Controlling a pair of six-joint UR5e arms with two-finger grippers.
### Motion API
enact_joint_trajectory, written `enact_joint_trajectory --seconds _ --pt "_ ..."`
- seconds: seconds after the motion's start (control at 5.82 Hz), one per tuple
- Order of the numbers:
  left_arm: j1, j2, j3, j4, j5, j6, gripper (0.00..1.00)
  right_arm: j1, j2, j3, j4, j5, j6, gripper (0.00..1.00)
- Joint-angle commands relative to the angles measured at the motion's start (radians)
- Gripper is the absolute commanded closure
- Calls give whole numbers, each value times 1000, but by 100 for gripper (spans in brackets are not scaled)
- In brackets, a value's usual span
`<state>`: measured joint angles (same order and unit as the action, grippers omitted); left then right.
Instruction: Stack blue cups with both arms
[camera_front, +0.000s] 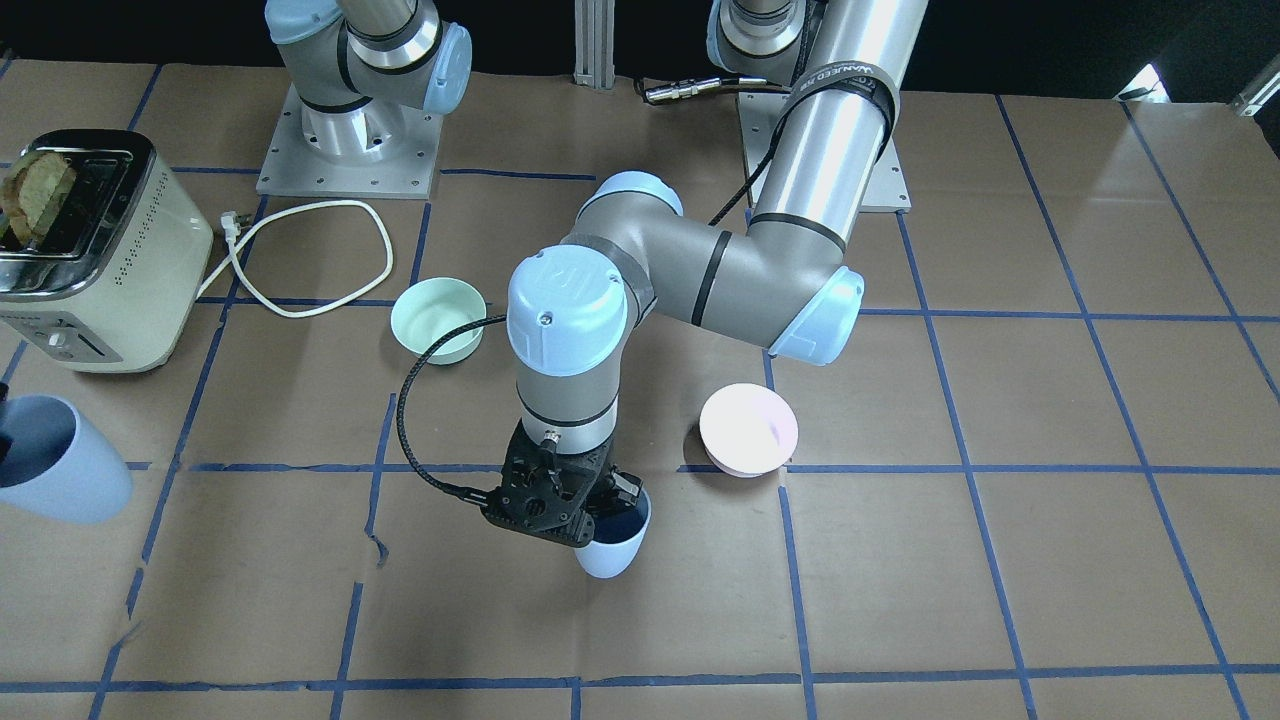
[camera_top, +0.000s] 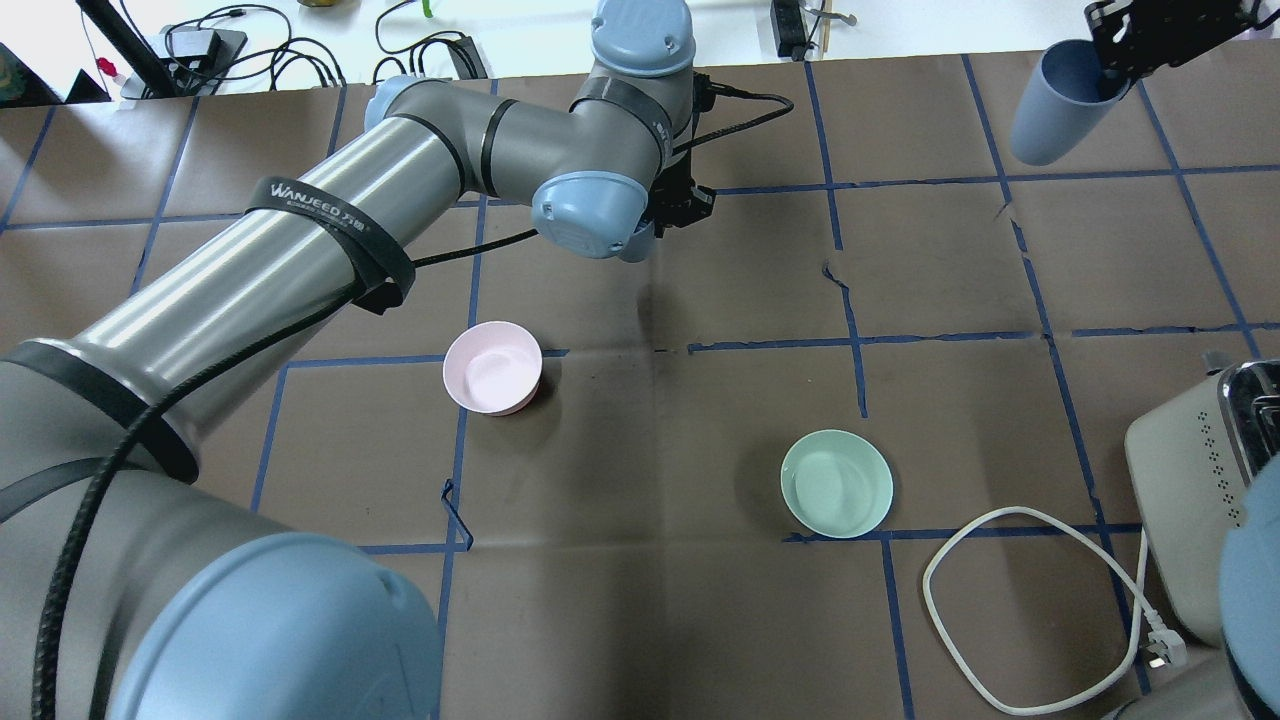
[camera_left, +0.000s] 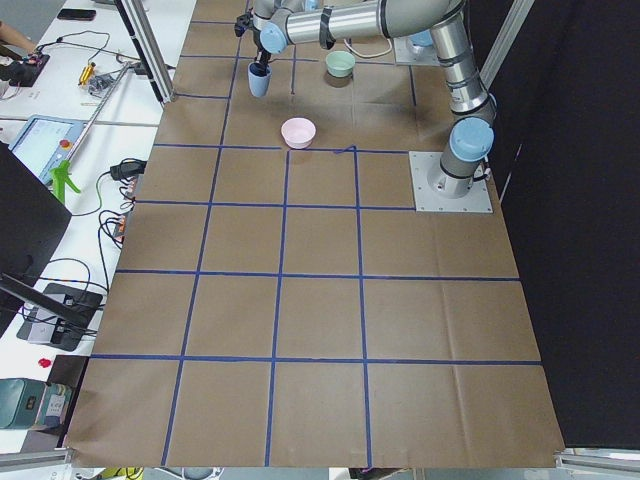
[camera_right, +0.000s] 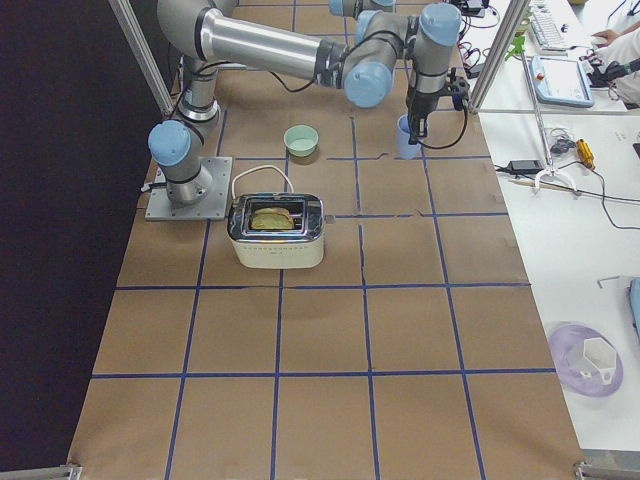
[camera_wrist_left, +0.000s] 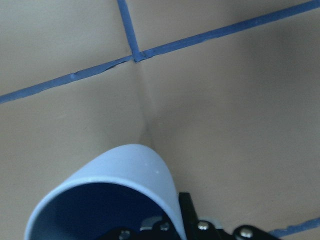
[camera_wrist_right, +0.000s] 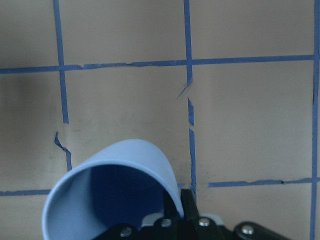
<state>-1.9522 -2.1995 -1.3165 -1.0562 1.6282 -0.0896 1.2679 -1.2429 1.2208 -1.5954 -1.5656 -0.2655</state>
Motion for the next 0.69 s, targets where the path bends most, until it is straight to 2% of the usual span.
enact_joint_trajectory --seconds 0.0,0.17,0.34,0.52 --pt "-11 -34 14 1 5 7 96 1 -24 18 34 -10 0 94" --pt "-13 -54 13 2 5 7 86 1 -30 43 31 -1 2 94" --pt "-13 -64 13 2 4 7 55 1 -32 51 31 1 2 93" --pt "-16 -63 8 1 2 7 12 1 -33 52 31 1 2 93"
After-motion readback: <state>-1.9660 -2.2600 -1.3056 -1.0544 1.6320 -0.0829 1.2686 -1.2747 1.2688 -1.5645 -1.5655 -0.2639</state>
